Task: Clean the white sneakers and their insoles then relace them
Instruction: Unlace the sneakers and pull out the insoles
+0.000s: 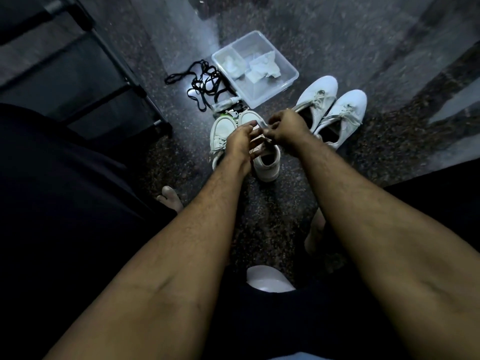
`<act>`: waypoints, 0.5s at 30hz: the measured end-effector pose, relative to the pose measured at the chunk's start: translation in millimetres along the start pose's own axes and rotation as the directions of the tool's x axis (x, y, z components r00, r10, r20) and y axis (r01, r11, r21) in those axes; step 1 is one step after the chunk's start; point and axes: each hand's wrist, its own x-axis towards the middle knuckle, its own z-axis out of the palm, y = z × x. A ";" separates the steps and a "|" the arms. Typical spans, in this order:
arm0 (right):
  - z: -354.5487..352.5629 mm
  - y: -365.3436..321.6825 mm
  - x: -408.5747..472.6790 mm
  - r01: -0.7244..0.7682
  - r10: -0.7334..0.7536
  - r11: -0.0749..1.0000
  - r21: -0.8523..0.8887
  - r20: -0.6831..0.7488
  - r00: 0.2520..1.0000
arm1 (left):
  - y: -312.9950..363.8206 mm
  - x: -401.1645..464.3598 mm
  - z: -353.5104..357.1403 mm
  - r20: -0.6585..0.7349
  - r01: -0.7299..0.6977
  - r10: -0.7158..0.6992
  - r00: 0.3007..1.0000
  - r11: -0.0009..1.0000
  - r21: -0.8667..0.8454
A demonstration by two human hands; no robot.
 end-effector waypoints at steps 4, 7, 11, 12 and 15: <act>-21.1 -1.0 -16.3 -0.107 0.087 0.945 -0.309 -0.078 0.993 | 14.8 -10.4 6.7 0.046 -0.038 0.035 0.998 0.997 0.061; -36.0 -12.4 -23.1 -0.074 0.067 0.957 -0.280 -0.032 0.997 | 23.7 -20.4 12.9 0.068 -0.105 0.097 0.993 0.987 0.124; -58.5 -38.7 -35.6 0.228 -0.214 0.962 0.151 -0.102 0.971 | 29.1 -27.6 15.8 0.115 -0.241 0.221 0.968 0.947 0.212; -60.5 -43.8 -40.7 0.287 -0.259 0.921 0.263 -0.139 0.956 | 29.9 -29.5 16.9 0.128 -0.277 0.253 0.959 0.930 0.242; -61.6 -53.5 -51.7 0.370 -0.277 0.724 0.582 -0.245 0.929 | 27.8 -27.7 19.1 0.178 -0.375 0.332 0.926 0.859 0.350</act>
